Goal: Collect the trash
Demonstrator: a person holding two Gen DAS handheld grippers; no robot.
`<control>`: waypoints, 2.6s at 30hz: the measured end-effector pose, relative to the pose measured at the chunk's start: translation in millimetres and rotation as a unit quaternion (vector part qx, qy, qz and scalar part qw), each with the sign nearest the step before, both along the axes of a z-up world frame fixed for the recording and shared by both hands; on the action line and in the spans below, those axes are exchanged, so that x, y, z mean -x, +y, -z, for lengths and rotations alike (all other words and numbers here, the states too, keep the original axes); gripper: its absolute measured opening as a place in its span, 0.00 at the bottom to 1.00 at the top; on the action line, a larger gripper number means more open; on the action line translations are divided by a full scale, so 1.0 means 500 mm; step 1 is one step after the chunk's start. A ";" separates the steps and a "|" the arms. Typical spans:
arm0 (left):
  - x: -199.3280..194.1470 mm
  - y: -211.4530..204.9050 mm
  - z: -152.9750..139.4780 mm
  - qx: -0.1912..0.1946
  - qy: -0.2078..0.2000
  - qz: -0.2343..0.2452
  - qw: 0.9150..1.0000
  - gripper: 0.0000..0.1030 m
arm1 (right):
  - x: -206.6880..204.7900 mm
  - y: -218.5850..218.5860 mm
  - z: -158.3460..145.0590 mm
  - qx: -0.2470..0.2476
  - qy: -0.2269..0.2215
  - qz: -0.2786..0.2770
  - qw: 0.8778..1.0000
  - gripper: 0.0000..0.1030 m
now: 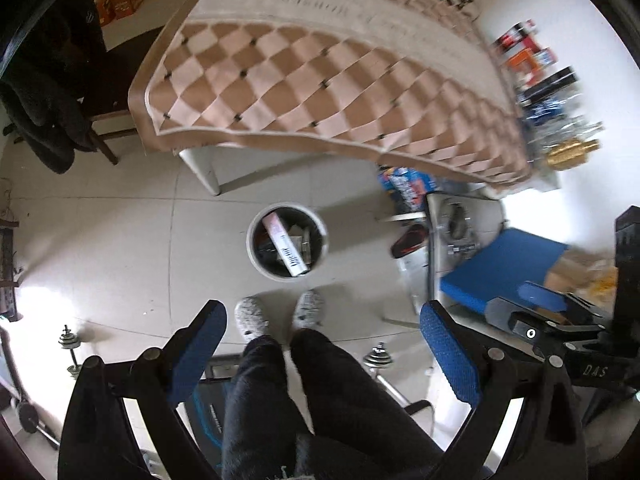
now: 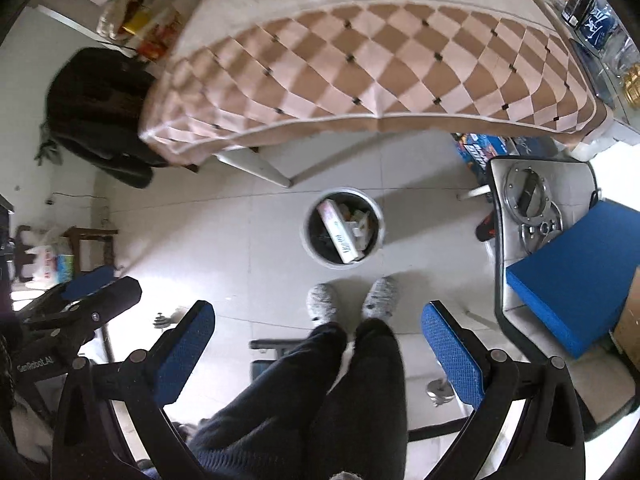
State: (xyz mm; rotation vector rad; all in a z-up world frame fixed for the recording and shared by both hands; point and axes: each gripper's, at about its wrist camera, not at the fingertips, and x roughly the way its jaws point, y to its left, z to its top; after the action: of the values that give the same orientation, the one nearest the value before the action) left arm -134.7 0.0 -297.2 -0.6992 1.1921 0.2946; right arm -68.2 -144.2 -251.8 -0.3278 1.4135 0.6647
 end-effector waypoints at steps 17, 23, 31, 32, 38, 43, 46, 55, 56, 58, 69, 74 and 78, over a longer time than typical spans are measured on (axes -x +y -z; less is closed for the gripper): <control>0.077 -0.027 -0.192 0.025 -0.083 0.022 0.996 0.96 | 0.093 -0.043 -0.217 -0.069 0.005 -0.034 0.997 1.00; 0.083 -0.031 -0.211 0.023 -0.093 0.029 0.995 0.96 | 0.103 -0.042 -0.240 -0.073 0.001 -0.038 0.997 1.00; 0.084 -0.027 -0.225 0.015 -0.113 0.035 0.993 1.00 | 0.095 -0.046 -0.255 -0.088 0.006 -0.032 0.996 1.00; 0.084 -0.027 -0.226 0.015 -0.114 0.036 0.993 1.00 | 0.095 -0.046 -0.256 -0.088 0.007 -0.032 0.996 1.00; 0.078 -0.031 -0.230 0.017 -0.116 0.038 0.992 1.00 | 0.093 -0.048 -0.258 -0.089 0.009 -0.032 0.996 1.00; 0.076 -0.032 -0.234 0.017 -0.118 0.041 0.992 1.00 | 0.098 -0.056 -0.275 -0.090 0.007 -0.036 0.995 1.00; 0.076 -0.029 -0.237 0.018 -0.120 0.045 0.992 1.00 | 0.099 -0.061 -0.283 -0.090 0.006 -0.037 0.995 1.00; 0.077 -0.029 -0.242 0.017 -0.121 0.050 0.991 1.00 | 0.098 -0.062 -0.286 -0.089 0.009 -0.040 0.995 1.00; 0.076 -0.029 -0.241 0.019 -0.122 0.051 0.991 1.00 | 0.098 -0.062 -0.287 -0.089 0.010 -0.040 0.995 1.00; 0.077 -0.028 -0.242 0.018 -0.121 0.049 0.991 1.00 | 0.097 -0.062 -0.288 -0.088 0.012 -0.042 0.995 1.00; 0.080 -0.024 -0.243 0.019 -0.121 0.052 0.991 1.00 | 0.101 -0.060 -0.284 -0.088 0.017 -0.044 0.995 1.00; 0.080 -0.025 -0.243 0.018 -0.121 0.052 0.991 1.00 | 0.101 -0.059 -0.284 -0.089 0.017 -0.044 0.995 1.00; 0.080 -0.025 -0.244 0.018 -0.121 0.052 0.991 1.00 | 0.099 -0.056 -0.281 -0.089 0.018 -0.043 0.995 1.00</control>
State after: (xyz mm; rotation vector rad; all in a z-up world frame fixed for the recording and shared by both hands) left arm -174.7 -12.5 -175.2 -0.6819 0.9991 0.0975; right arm -117.8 -172.1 -111.2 -0.2388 1.3687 0.8649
